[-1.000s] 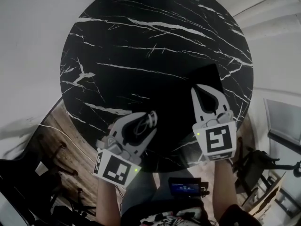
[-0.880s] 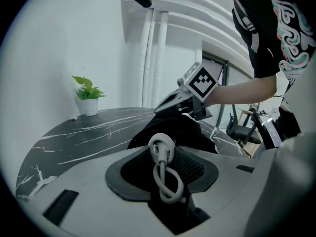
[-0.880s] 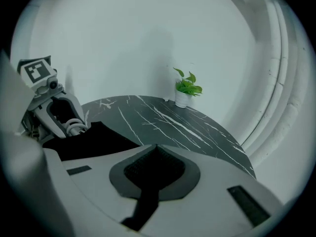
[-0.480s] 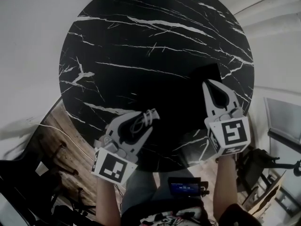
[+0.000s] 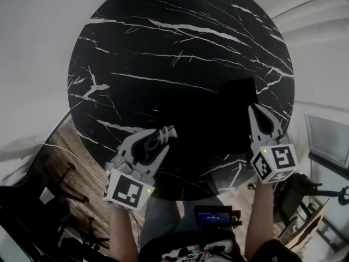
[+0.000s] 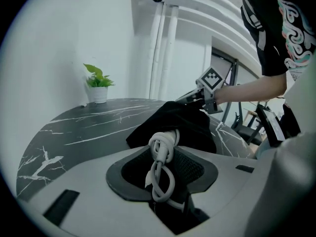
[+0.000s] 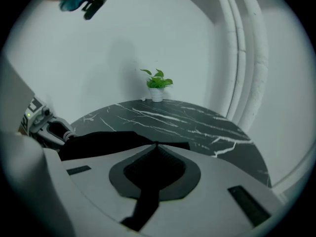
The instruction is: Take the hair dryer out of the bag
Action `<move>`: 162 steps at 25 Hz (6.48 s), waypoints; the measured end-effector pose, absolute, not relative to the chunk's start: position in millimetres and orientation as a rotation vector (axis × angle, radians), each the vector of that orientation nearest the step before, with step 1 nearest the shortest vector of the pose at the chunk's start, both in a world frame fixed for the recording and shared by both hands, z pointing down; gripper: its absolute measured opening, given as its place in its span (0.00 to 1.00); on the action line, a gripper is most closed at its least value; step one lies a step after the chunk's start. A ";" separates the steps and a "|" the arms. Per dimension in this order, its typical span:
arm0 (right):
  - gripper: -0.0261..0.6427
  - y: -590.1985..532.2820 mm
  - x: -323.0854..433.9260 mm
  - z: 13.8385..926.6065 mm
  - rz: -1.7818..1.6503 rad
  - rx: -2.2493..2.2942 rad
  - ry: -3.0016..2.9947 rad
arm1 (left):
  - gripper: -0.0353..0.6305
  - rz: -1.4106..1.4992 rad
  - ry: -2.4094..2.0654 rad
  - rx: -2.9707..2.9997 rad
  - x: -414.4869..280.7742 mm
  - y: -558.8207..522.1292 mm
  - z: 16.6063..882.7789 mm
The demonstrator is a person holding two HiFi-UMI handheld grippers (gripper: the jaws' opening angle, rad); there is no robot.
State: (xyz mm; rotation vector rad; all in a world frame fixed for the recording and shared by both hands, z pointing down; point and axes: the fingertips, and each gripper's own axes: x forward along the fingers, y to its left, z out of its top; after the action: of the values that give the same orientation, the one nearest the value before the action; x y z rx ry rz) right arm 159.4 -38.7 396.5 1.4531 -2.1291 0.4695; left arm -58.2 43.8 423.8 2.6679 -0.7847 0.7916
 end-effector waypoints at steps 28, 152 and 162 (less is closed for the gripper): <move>0.07 -39.4 187.7 436.8 0.536 1.397 -2.017 | 0.20 0.855 -0.805 2.653 -67.7 38.5 434.7; 0.24 15.7 246.9 395.2 0.441 1.772 -1.824 | 0.43 0.627 -1.170 2.511 -109.0 37.6 390.4; 0.08 26.1 141.9 339.1 0.464 1.618 -2.127 | 0.10 0.511 -1.395 2.548 -120.3 27.1 326.4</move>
State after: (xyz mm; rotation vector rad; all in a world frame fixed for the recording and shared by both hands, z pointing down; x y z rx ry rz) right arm 141.9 26.1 339.1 1.6184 -2.1272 0.4638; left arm -120.3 27.1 326.4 2.5478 -1.3946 0.5107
